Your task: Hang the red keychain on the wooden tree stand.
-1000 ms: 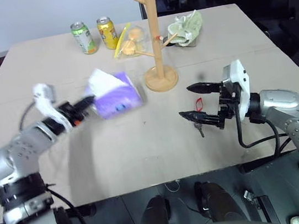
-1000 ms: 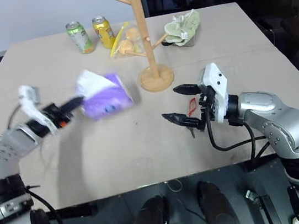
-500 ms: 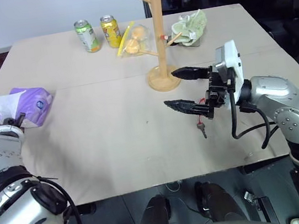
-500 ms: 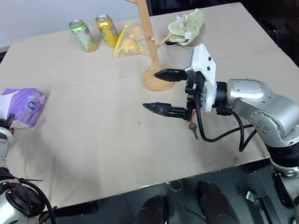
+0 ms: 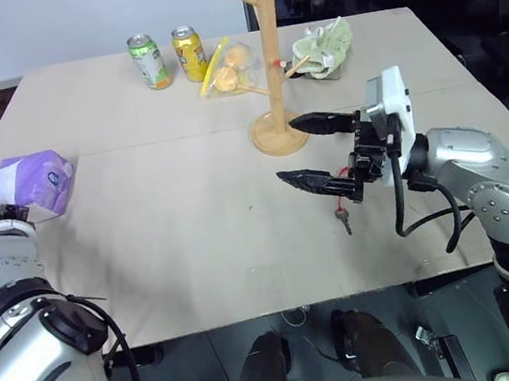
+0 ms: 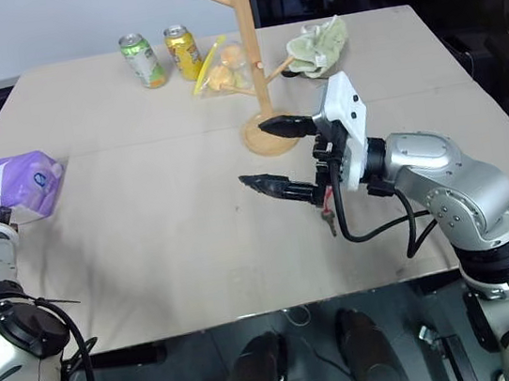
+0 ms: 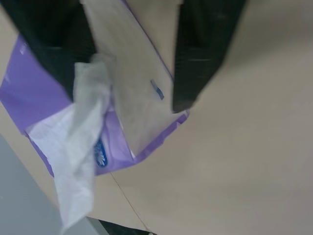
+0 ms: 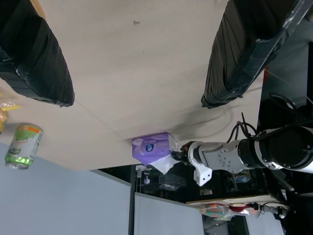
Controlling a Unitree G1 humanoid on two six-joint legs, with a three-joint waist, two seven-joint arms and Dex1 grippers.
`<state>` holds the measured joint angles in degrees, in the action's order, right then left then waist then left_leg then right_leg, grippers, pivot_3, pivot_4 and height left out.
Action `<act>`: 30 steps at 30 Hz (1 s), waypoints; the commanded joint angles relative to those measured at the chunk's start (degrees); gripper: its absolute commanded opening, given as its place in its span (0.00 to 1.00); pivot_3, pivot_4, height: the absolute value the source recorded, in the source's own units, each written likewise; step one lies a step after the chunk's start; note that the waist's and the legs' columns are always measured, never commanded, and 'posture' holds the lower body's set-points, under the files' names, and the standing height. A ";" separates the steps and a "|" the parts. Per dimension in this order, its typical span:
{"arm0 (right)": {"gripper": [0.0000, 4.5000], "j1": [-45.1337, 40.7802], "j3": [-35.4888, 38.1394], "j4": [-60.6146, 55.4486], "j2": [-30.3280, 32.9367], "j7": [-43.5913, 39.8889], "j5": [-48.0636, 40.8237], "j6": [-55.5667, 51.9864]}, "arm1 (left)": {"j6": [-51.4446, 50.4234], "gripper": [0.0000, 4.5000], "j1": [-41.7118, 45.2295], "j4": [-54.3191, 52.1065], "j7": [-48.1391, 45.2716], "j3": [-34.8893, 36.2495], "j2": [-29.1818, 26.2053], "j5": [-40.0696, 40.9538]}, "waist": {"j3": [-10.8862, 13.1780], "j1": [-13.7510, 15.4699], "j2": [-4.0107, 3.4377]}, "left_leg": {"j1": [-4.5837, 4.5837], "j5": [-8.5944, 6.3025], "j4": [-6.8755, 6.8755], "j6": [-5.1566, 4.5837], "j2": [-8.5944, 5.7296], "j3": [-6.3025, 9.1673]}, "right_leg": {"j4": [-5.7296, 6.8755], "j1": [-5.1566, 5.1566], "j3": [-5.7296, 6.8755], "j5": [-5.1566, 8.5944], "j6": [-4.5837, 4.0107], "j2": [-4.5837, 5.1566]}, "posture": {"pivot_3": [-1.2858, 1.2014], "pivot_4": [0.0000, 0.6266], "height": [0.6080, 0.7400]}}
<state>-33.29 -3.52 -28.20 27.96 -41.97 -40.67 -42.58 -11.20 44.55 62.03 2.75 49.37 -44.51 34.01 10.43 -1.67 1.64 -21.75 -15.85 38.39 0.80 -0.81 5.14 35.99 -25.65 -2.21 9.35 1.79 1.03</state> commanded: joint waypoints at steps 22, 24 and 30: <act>1.00 13.45 10.50 -10.73 -4.42 37.82 -13.74 -28.62 | -36.34 0.97 -26.27 -83.47 -37.43 -31.38 -8.06 21.51 | 0.01 -0.65 -0.10 | 0.22 0.08 0.04 0.05 0.14 -0.22 | 0.26 0.06 -0.27 0.30 -0.06 -0.27 | 0.52 0.24 1.00; 1.00 12.92 10.33 -9.87 -5.31 40.41 -13.56 -32.32 | -36.39 0.97 -23.39 -82.51 -44.36 -35.30 -10.48 20.78 | 0.01 -0.90 -0.10 | 0.20 0.08 0.03 0.05 0.18 -0.22 | 0.30 0.00 -0.30 0.31 -0.06 -0.35 | 0.52 0.24 1.00; 1.00 12.09 9.40 -4.96 -11.16 48.03 -7.86 -38.28 | -35.40 0.97 -19.21 -82.89 -59.74 -43.83 -14.36 17.40 | 0.07 -1.17 -0.20 | 0.16 0.07 -0.05 0.04 0.25 -0.32 | 0.15 -0.02 -0.39 0.30 -0.05 -0.39 | 0.52 0.24 1.00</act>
<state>-20.43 6.35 -32.98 18.05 4.21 -49.97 -79.96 -47.66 24.52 -19.65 -53.13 6.44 -57.91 52.48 10.49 -2.84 1.44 -21.63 -15.78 38.35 0.84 -0.55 4.83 36.08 -25.67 -2.58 9.65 1.74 0.62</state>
